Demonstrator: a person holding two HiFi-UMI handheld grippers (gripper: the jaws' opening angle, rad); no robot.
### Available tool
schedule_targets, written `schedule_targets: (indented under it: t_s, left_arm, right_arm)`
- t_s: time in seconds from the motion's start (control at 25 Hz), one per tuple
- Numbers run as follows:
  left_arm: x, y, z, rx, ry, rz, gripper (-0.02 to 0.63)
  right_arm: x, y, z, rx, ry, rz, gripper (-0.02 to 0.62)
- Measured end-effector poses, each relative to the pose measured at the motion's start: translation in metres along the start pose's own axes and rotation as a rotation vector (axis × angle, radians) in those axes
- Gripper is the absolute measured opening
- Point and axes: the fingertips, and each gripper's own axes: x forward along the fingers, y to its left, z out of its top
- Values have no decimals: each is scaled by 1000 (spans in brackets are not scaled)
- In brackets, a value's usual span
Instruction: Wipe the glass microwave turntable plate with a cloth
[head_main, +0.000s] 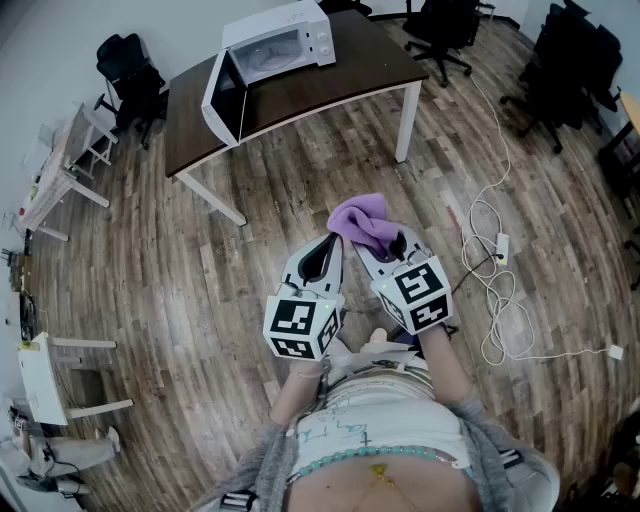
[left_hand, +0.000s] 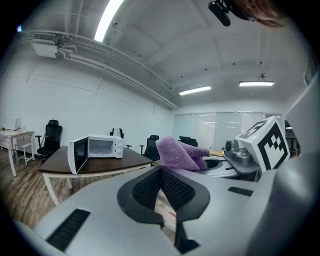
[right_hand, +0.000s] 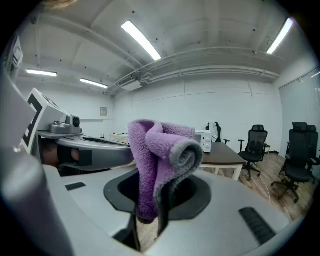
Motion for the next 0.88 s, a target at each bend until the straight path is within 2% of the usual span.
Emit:
schedule_targets:
  t_s: [0.52,0.72,0.88]
  left_arm:
    - [-10,-24,-16,-39,-17,19,11]
    - [-8,-6,-12,-50,-18,24,11]
    - [4,17,-7,-35,-20,11,11]
  right_arm:
    - [-26,-14,-25,86,-28,41,115]
    - [-10,-7,-22,56,-2,61,115]
    - [9,-12,-18,39,12,44,115]
